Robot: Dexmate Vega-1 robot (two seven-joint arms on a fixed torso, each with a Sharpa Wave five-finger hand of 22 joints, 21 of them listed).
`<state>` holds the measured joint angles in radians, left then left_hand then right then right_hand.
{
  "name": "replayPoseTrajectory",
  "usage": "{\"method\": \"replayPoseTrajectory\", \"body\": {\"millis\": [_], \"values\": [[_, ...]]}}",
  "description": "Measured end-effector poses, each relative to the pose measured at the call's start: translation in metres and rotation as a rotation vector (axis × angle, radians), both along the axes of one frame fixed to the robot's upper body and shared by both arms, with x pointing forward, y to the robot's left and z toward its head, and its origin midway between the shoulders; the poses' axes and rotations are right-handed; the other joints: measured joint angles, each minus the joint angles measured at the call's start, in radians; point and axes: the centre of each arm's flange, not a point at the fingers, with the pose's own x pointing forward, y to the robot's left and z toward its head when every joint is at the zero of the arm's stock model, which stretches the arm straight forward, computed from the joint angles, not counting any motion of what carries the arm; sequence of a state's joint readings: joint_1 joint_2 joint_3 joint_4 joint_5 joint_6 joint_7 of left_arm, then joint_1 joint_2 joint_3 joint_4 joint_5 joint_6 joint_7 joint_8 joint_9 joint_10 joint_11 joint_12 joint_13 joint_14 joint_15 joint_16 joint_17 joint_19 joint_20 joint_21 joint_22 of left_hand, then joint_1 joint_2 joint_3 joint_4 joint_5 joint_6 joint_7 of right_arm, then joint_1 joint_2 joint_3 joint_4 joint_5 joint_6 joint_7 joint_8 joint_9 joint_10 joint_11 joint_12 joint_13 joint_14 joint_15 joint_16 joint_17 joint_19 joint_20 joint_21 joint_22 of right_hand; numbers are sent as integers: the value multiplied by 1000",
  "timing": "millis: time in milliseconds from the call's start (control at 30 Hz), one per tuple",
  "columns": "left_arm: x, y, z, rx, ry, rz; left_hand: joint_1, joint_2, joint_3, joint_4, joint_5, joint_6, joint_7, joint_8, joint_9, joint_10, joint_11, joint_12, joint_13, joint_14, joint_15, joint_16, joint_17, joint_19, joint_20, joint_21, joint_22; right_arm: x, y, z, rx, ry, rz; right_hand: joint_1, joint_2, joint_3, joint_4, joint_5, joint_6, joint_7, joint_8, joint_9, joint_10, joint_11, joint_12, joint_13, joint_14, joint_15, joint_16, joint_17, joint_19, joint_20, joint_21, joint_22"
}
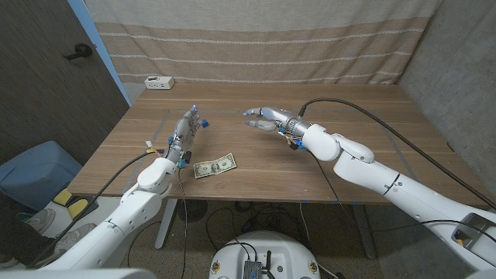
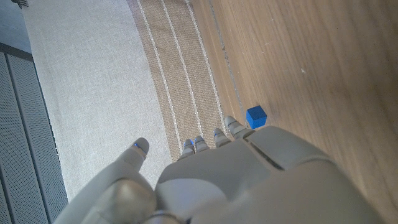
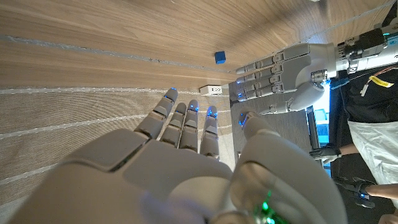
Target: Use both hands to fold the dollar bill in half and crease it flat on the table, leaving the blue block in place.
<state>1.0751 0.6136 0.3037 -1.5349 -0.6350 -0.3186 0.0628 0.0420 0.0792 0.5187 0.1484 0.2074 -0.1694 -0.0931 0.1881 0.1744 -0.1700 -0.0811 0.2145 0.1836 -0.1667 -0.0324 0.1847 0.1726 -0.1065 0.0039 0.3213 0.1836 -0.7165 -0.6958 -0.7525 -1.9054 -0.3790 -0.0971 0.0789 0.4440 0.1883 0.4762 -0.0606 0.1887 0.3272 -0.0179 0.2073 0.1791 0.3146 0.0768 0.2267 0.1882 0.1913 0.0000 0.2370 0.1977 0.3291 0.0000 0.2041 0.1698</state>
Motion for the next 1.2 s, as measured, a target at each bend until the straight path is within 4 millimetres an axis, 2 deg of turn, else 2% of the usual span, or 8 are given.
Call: {"method": "replayPoseTrajectory", "body": {"millis": [33, 100, 700, 833, 1200], "values": [[-1, 0, 0, 0, -1, -1, 0, 0, 0, 0, 0, 0, 0, 0, 0, 1, 11, 0, 0, 0, 0, 0, 0, 0, 0, 0, 0, 0, 1, 0, -8, -1, 1, 0, 0, 0, 0, 0, 0, 0, 0, 0, 0, 0, 0, 0, 0, 0, 0, 0, 0, 0, 0, 0], [-1, 0, -1, -1, -2, 0, 0, 0, 0, 0, 0, 0, 0, 0, 0, 4, 18, 0, 0, 0, 0, 0, 0, 0, 0, -2, 0, -1, 3, -1, -15, -2, 4, 0, 0, 0, 0, 0, 4, 4, 0, 0, 0, 0, 0, 0, 0, 0, 0, 0, 0, 0, 0, 0], [-13, -1, -11, 4, -2, 19, 0, 0, 0, 0, 0, 4, 4, 0, 0, 10, 23, 0, 0, 0, 0, 0, 0, 3, 3, -8, 0, -5, 21, -15, -108, -4, 38, 14, 5, 8, -1, 0, 11, 0, 0, 0, 7, -7, -6, 0, 9, -9, 0, 0, 5, -5, 0, 0], [-17, -2, -13, 9, -3, 24, 0, 0, 3, -3, 0, 10, -2, 0, 0, 10, 23, 0, 0, 0, 0, 0, 0, 3, 3, -8, 0, -5, 23, -17, -121, -4, 44, 22, -2, 8, -1, 0, 11, 0, 0, 0, 7, -7, -6, 0, 9, -9, 0, 0, 5, -5, 0, 0], [-24, -3, -15, 28, -4, 42, 0, 0, 3, -3, 0, 9, -2, 0, 0, 10, 23, 0, 0, 0, 0, 0, 0, 11, -4, -8, 0, -6, 32, -25, -165, -13, 62, 33, 9, 23, -2, 0, 21, -4, -4, 0, 18, -18, -6, 0, 16, -16, 0, 0, 11, -11, 0, 0]]}}
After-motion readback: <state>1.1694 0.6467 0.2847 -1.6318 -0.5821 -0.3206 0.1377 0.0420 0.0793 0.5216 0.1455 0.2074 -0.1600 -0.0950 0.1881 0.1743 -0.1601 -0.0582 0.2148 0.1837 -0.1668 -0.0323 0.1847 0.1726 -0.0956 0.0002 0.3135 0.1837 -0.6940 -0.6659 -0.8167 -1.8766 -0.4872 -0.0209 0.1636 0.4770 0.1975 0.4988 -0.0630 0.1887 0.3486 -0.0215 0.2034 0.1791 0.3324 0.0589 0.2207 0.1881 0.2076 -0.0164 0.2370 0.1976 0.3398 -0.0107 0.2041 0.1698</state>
